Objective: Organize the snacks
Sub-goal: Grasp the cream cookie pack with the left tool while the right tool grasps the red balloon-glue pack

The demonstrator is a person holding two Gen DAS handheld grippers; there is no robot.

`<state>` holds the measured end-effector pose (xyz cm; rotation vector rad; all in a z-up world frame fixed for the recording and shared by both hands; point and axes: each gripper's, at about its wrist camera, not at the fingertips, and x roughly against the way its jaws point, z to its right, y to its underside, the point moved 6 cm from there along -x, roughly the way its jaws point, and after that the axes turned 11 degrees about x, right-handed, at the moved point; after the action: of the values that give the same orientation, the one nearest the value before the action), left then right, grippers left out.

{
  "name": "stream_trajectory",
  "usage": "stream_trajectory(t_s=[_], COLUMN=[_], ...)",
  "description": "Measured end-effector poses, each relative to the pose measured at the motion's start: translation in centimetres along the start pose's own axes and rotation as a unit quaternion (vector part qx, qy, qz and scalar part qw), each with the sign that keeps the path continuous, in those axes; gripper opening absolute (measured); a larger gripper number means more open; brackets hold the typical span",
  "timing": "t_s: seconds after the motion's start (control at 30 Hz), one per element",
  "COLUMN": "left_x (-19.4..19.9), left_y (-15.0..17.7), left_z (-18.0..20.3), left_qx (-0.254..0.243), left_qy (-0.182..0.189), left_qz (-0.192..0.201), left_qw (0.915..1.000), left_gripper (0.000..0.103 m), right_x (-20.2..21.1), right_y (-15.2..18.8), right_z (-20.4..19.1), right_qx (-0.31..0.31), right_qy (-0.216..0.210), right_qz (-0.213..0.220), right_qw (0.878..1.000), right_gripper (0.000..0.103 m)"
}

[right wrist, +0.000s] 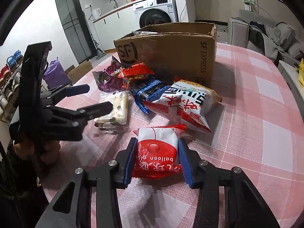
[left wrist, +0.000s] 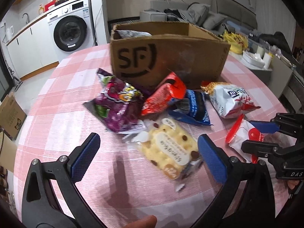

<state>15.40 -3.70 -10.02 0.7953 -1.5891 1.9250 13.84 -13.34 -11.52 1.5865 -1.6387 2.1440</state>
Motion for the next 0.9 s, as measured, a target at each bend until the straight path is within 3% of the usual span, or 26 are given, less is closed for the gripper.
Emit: stream_trajectory(t_s=[0.4, 0.7, 0.9], left_x=[-3.0, -2.1, -2.3], left_y=[0.3, 2.3, 2.9], left_z=[2.7, 0.3, -0.4], left_qx=[-0.025, -0.009, -0.001], left_qy=[-0.073, -0.068, -0.037], left_qz=[-0.033, -0.058, -0.065], left_qw=[0.9964, 0.9960, 0.9972], left_gripper=[0.102, 0.102, 0.097], right_x=[-0.4, -0.6, -0.9], right_y=[-0.2, -0.2, -0.1], right_z=[0.0, 0.1, -0.3], right_qx=[-0.001, -0.001, 0.004], right_qy=[0.002, 0.000, 0.002], right_qz=[-0.005, -0.008, -0.010], right_qw=[1.000, 1.000, 1.000], right_gripper=[0.043, 0.043, 0.043])
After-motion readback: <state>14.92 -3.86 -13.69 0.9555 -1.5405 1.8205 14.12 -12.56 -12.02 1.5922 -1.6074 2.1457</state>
